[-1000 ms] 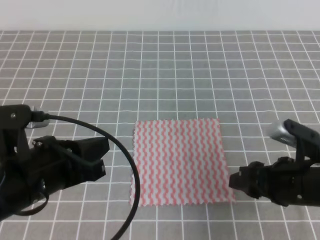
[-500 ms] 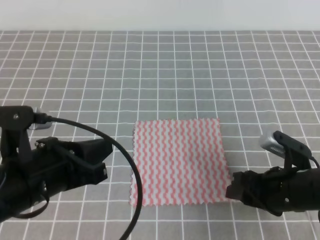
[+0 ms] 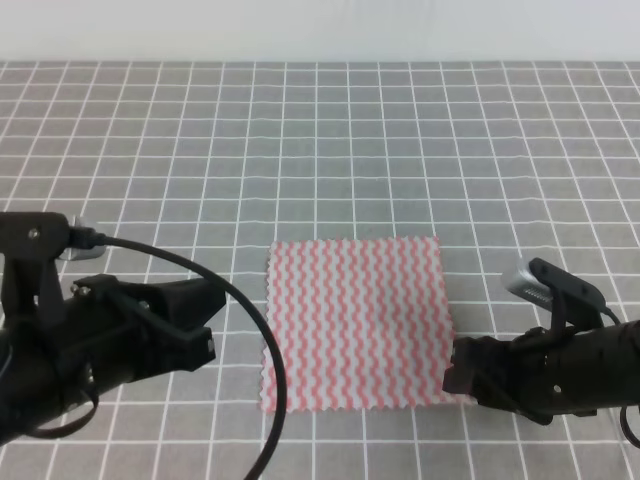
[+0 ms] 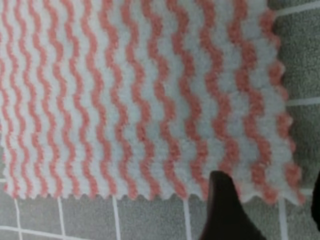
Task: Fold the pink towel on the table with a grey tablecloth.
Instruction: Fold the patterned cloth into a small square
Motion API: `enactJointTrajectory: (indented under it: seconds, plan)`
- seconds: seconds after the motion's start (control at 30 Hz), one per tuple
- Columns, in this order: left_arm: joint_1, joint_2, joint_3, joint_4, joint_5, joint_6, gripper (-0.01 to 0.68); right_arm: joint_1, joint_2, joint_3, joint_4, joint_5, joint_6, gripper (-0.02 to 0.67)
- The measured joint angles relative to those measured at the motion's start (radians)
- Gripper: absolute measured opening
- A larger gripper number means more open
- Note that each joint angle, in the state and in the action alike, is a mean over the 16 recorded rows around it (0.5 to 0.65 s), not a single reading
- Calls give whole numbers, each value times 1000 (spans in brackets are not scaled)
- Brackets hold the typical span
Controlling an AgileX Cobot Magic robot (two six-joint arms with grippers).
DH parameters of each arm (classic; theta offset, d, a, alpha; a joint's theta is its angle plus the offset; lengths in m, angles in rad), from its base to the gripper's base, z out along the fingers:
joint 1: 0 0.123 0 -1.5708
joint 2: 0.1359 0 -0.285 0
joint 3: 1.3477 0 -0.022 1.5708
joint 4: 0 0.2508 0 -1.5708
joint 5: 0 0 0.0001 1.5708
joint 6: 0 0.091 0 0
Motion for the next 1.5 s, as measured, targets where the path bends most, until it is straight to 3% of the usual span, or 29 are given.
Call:
enactJointTrajectory:
  seconds: [1.23, 1.5]
  plan:
    - [0, 1, 0, 0, -3, 8, 0, 0, 54, -39, 11, 34, -3, 336]
    - [0, 1, 0, 0, -4, 9, 0, 0, 79, -52, 5, 32, -3, 306]
